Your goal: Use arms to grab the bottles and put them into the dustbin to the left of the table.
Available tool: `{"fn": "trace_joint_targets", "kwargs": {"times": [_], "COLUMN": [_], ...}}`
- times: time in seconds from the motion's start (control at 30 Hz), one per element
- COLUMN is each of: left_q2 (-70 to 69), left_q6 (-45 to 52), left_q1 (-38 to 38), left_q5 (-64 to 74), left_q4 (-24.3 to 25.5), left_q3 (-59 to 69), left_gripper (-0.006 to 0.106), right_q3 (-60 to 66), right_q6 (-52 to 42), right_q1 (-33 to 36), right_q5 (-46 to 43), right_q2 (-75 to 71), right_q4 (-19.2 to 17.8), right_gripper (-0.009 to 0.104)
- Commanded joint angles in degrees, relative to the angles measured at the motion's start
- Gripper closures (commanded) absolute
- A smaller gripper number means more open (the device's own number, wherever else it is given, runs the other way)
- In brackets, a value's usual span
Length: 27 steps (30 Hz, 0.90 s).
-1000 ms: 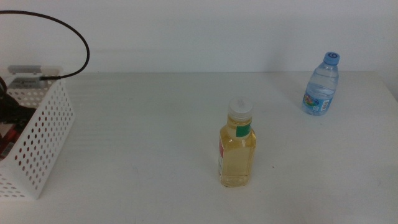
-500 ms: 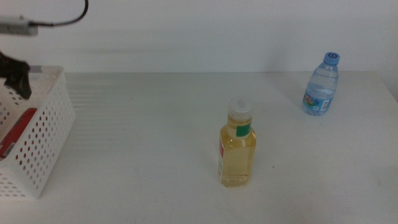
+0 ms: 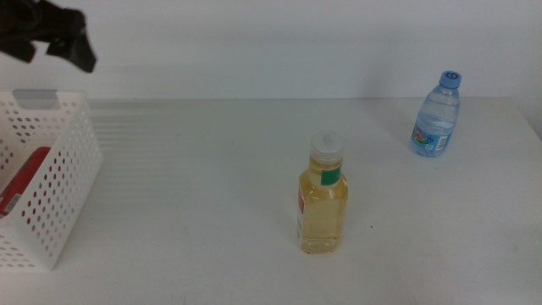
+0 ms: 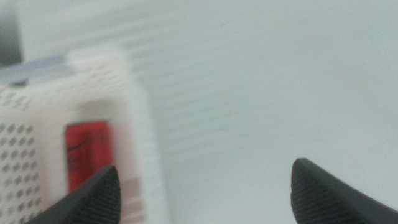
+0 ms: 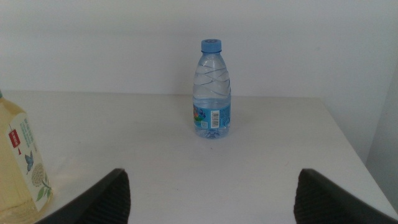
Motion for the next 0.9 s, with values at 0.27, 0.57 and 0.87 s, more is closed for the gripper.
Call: {"fn": "trace_joint_targets", "kwargs": {"times": [0.27,0.57,0.87], "left_q2": [-9.1,-20.4,-30.1], "left_q6": [-0.2,2.6,2.6], "left_q1": [-11.0,-19.6,-22.1], "left_q5": [1.8,-13.5,-24.2], "left_q4": [-4.4,-4.4,-5.9], "left_q3": [-0.7,14.6,30.1], "left_gripper": [0.01,0.01,0.01], "right_q3": [-1.4,-1.4,-1.4], "right_q6": [-0.6,-0.6,-0.6], "right_q1": [-0.3,-0.3,-0.3], "right_q5": [-4.6,-4.6,-4.6], "right_q2": [-1.5,-1.5,-1.5], "right_q4": [-0.5,-0.5,-0.5], "right_gripper": [0.022,0.022,0.022]}}
